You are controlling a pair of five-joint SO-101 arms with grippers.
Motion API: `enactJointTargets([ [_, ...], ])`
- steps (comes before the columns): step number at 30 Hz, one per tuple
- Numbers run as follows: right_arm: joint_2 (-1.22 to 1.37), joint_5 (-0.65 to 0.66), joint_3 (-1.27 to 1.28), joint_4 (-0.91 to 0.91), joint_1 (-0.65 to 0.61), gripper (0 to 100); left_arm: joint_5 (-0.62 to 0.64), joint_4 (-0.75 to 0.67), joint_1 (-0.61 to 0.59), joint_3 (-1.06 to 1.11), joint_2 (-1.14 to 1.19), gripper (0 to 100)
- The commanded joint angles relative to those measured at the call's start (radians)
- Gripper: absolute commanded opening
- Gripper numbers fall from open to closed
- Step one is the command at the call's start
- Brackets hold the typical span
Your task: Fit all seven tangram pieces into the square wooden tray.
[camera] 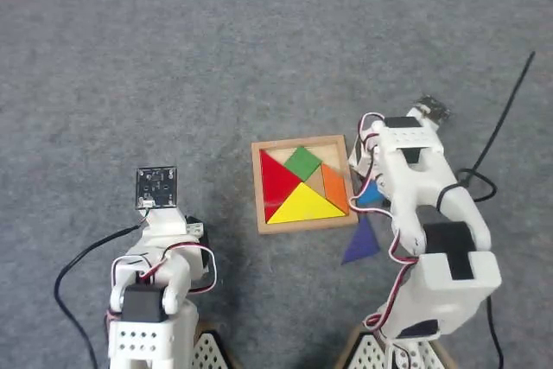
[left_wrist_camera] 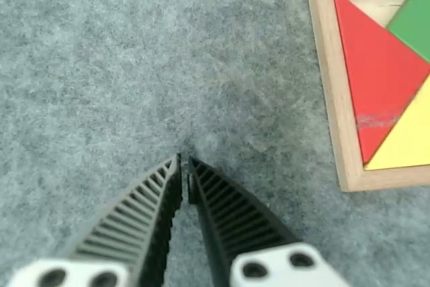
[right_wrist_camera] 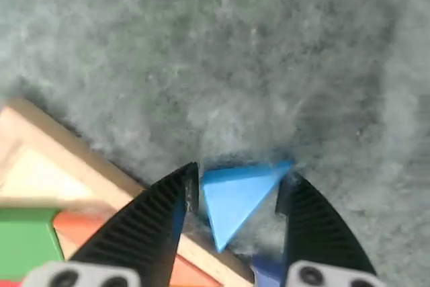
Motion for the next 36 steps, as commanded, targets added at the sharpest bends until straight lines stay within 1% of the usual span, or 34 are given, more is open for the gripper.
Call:
enactJointTargets([
  [1, 0.001, -0.018, -0.049, -0.008, 0.03, 19.0, -0.011, 0.002, -0.006, -0.012, -0.02, 1],
  [4, 0.001, -0.017, -0.046, -0.008, 0.028, 18.5, -0.011, 0.002, -0.006, -0.012, -0.02, 1],
  [7, 0.001, -0.009, -0.046, -0.008, 0.035, 12.8, -0.011, 0.002, -0.006, -0.012, -0.02, 1],
  [11, 0.001, 0.078, -0.049, -0.008, 0.038, 8.2, -0.011, 0.002, -0.006, -0.012, -0.02, 1],
  [15, -0.01, 0.123, -0.069, 0.001, 0.093, 8.0, -0.011, 0.002, -0.006, -0.012, -0.02, 1],
  [18, -0.013, 0.216, -0.118, 0.039, 0.15, 7.9, -0.011, 0.002, -0.006, -0.012, -0.02, 1],
  [21, -0.013, 0.292, -0.164, 0.093, 0.177, 7.9, -0.011, 0.002, -0.006, -0.012, -0.02, 1],
  [24, -0.013, 0.376, -0.18, 0.119, 0.153, 7.8, -0.011, 0.002, -0.006, -0.012, -0.02, 1],
  [29, -0.067, 0.459, -0.175, 0.131, 0.064, 2.8, -0.011, 0.002, -0.006, -0.012, -0.02, 1],
  [32, -0.137, 0.457, -0.175, 0.162, 0.021, 2.4, -0.011, 0.002, -0.006, -0.012, -0.02, 1],
  [36, -0.209, 0.457, -0.176, 0.156, -0.05, 2.4, -0.011, 0.002, -0.006, -0.012, -0.02, 1],
])
